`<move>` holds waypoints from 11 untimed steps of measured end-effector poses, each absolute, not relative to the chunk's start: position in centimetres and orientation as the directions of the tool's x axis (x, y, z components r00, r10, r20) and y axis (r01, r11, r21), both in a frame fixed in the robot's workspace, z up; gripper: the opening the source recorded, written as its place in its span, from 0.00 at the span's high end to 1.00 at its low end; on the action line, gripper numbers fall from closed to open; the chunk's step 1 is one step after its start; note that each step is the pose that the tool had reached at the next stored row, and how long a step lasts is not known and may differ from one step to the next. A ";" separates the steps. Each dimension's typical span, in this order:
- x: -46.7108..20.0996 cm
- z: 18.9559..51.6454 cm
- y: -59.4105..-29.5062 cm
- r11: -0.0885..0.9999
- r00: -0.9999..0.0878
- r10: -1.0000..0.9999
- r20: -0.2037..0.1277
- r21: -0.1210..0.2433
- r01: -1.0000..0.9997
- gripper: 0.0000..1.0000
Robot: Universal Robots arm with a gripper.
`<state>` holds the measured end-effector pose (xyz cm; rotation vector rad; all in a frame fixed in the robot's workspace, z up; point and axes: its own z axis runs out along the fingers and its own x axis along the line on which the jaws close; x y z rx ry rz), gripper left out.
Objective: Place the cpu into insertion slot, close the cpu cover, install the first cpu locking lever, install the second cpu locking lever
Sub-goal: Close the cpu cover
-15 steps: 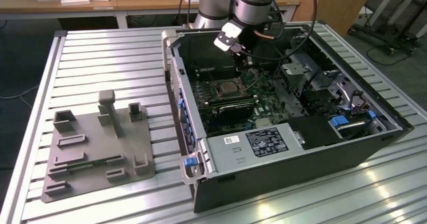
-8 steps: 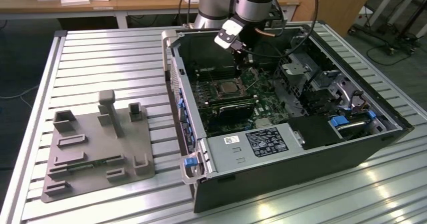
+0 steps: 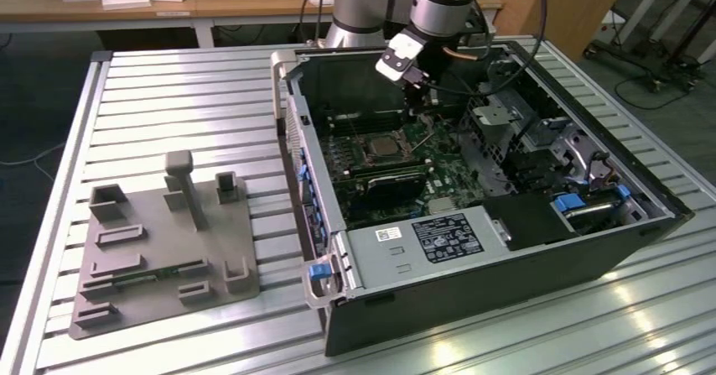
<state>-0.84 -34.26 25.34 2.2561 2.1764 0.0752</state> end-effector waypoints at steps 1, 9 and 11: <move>-0.6 25.3 -34.3 -0.036 0.035 0.999 0.030 0.037 0.999 0.90; 0.2 25.9 -34.3 -0.036 0.035 0.999 0.030 0.038 0.999 0.90; 0.4 26.0 -34.3 -0.036 0.035 0.999 0.030 0.038 0.999 0.90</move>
